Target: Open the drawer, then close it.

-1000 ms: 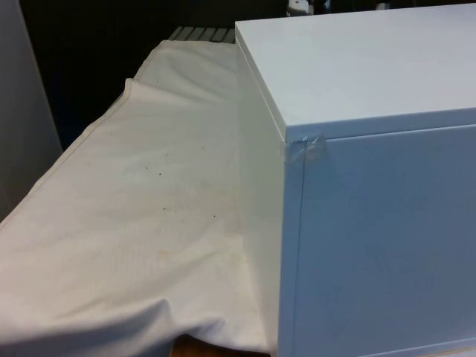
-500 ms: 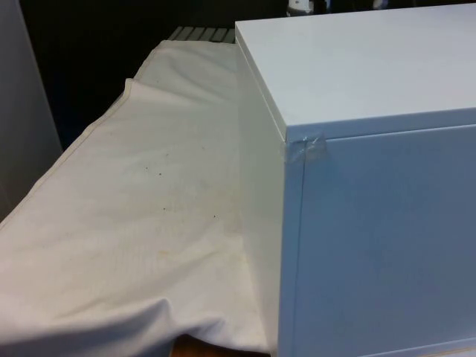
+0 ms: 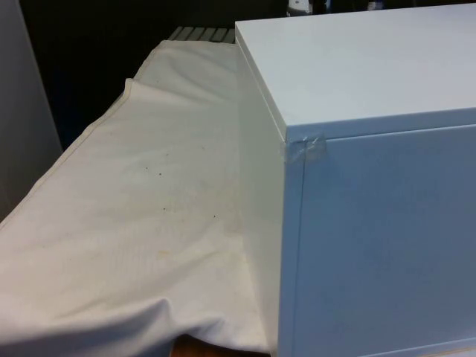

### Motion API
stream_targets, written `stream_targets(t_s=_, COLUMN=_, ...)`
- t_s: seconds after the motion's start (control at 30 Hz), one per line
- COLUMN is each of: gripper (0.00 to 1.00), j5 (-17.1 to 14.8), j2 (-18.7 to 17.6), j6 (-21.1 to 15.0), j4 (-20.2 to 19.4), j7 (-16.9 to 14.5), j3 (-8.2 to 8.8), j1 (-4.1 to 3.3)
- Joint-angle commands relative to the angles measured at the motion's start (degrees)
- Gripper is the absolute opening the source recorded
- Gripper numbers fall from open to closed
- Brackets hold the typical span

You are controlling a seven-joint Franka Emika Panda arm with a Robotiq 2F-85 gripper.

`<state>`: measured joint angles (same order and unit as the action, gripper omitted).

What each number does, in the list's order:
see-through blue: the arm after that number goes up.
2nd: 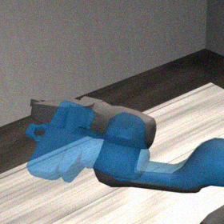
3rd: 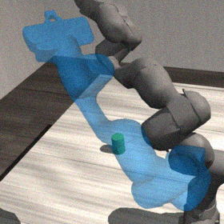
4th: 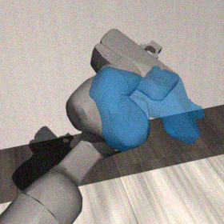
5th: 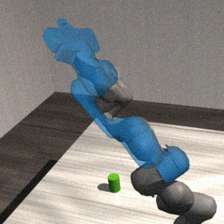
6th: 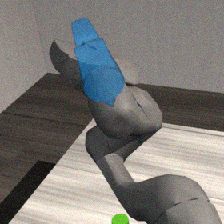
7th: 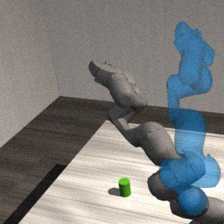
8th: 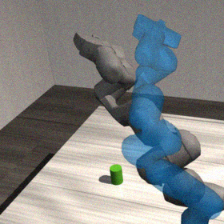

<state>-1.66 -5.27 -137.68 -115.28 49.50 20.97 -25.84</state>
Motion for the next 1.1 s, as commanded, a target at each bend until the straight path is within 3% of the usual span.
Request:
stream_targets(t_s=0.0, gripper=1.0, j5=0.7, j2=-0.3, j6=-1.1, j4=-0.1, j7=1.3, j3=0.17, j1=-0.11)
stream_targets(t_s=0.1, gripper=1.0, j5=0.8, j2=-0.6, j6=-1.9, j4=-0.2, j7=2.4, j3=0.11, j1=-0.11)
stream_targets(t_s=0.13, gripper=1.0, j5=0.2, j2=-0.5, j6=-1.0, j4=-0.1, j7=1.4, j3=0.0, j1=0.0)
stream_targets(t_s=0.23, gripper=1.0, j5=1.0, j2=-1.0, j6=-2.8, j4=-0.3, j7=4.0, j3=0.06, j1=-0.17)
stream_targets(t_s=0.37, gripper=1.0, j5=1.4, j2=-1.3, j6=-3.6, j4=-0.5, j7=5.6, j3=0.0, j1=-0.23)
stream_targets(t_s=0.4, gripper=1.0, j5=0.9, j2=-1.3, j6=-2.8, j4=-0.3, j7=4.8, j3=-0.17, j1=-0.17)
stream_targets(t_s=0.5, gripper=1.0, j5=1.8, j2=-1.4, j6=-4.2, j4=-0.6, j7=7.0, j3=0.0, j1=-0.34)
stream_targets(t_s=0.7, gripper=1.0, j5=2.2, j2=-0.3, j6=-4.0, j4=-1.9, j7=8.2, j3=0.06, j1=-0.46)
stream_targets(t_s=0.73, gripper=1.0, j5=1.1, j2=-1.0, j6=-3.3, j4=-1.1, j7=6.9, j3=-0.17, j1=-0.29)
stream_targets(t_s=0.77, gripper=1.0, j5=2.2, j2=-0.1, j6=-4.0, j4=-2.1, j7=8.4, j3=0.06, j1=-0.46)
stream_targets(t_s=1.0, gripper=1.0, j5=3.3, j2=2.5, j6=-3.9, j4=-5.0, j7=10.0, j3=-0.11, j1=-0.52)
stream_targets(t_s=1.07, gripper=1.0, j5=2.5, j2=2.4, j6=-3.3, j4=-4.9, j7=9.1, j3=-0.23, j1=-0.46)
